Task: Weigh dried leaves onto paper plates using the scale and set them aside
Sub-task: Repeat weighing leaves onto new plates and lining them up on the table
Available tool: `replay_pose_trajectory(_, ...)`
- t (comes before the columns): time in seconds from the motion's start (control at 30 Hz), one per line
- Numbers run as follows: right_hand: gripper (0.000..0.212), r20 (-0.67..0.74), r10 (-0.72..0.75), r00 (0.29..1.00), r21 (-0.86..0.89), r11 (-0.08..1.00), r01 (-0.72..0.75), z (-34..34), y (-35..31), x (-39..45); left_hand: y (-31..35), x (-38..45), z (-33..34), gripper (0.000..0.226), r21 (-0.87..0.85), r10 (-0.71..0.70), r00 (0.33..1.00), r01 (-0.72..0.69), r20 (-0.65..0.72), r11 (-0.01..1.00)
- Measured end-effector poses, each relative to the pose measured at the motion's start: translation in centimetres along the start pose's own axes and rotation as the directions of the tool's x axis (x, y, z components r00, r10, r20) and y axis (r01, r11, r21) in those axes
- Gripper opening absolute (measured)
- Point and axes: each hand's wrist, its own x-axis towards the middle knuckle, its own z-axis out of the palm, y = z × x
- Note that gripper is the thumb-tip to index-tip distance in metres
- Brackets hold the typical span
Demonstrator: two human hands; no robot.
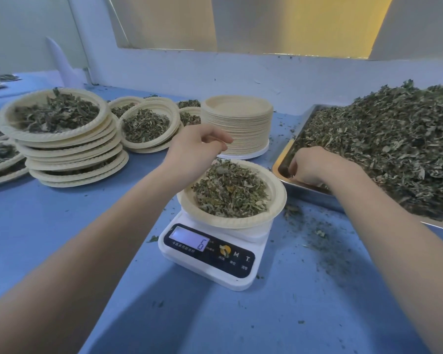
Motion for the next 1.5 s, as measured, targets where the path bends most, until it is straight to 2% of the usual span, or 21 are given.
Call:
replay_pose_trajectory(0.17,0.011,-0.094,-0.052,0.994,0.098,0.993,0.061,-0.1,0.0,-0.4,0.0,0.1,0.0,0.023,0.003,0.003,1.0,-0.003,0.004,1.0)
replay_pose_trajectory(0.33,0.011,-0.233,-0.001,0.972,0.38,0.92,0.092,-1.2,0.8,-1.3,0.2,0.2,-0.6,0.027,-0.019,0.019,1.0,-0.02,-0.02,1.0)
replay_pose_trajectory(0.47,0.015,-0.334,0.009,0.942,0.595,0.778,0.204,-3.0,0.3,-2.8,-0.2,0.1,-0.9,0.035,-0.036,0.013,0.998,-0.015,-0.065,0.999)
replay_pose_trajectory(0.57,0.021,-0.314,-0.161,0.936,0.741,0.574,0.348,-4.5,-1.6,-4.6,-0.6,0.2,-1.0,0.039,-0.013,-0.005,0.994,0.004,-0.111,1.0)
replay_pose_trajectory(0.6,0.025,-0.283,-0.247,0.927,0.74,0.558,0.375,-4.8,-2.2,-5.0,-0.7,0.2,-1.0,0.039,-0.007,-0.015,0.992,0.014,-0.122,1.0)
replay_pose_trajectory(0.7,0.027,-0.196,-0.376,0.906,0.615,0.673,0.412,-5.0,-3.2,-5.3,-1.2,0.4,-1.1,0.039,-0.018,-0.055,0.987,0.053,-0.153,0.998)
replay_pose_trajectory(0.9,0.013,-0.27,-0.296,0.916,0.504,0.767,0.397,-3.8,-2.9,-4.4,-1.7,0.4,-1.4,0.035,-0.02,-0.075,0.984,0.072,-0.162,0.997)
replay_pose_trajectory(1.03,0.017,-0.254,-0.293,0.922,0.493,0.78,0.384,-3.0,-2.6,-4.2,-2.1,0.4,-1.3,0.034,-0.022,-0.07,0.988,0.067,-0.14,0.997)
replay_pose_trajectory(1.17,0.014,-0.227,-0.358,0.906,0.483,0.767,0.424,-2.9,-2.5,-4.4,-2.3,0.4,-1.0,0.033,-0.013,-0.075,0.988,0.074,-0.137,0.997)
replay_pose_trajectory(1.23,0.022,-0.206,-0.376,0.904,0.457,0.78,0.428,-2.9,-2.6,-4.4,-2.4,0.4,-1.0,0.032,-0.008,-0.081,0.986,0.08,-0.143,0.997)
replay_pose_trajectory(1.3,0.042,-0.142,-0.378,0.915,0.429,0.809,0.401,-2.9,-2.5,-4.5,-2.5,0.2,-1.2,0.028,0.003,-0.09,0.988,0.091,-0.128,0.996)
replay_pose_trajectory(1.37,0.079,0.007,-0.388,0.922,0.405,0.844,0.352,-2.9,-2.0,-4.6,-2.6,-0.1,-1.7,0.025,0.018,-0.125,0.992,0.125,-0.033,0.992)
replay_pose_trajectory(1.43,0.117,0.175,-0.417,0.892,0.371,0.867,0.333,-2.7,-1.4,-4.8,-2.8,-0.6,-2.1,0.039,0.058,-0.2,0.973,0.194,0.118,0.979)
replay_pose_trajectory(1.5,0.139,0.295,-0.463,0.836,0.379,0.86,0.343,-2.2,-1.2,-5.0,-3.2,-1.1,-2.0,0.055,0.077,-0.28,0.933,0.269,0.225,0.96)
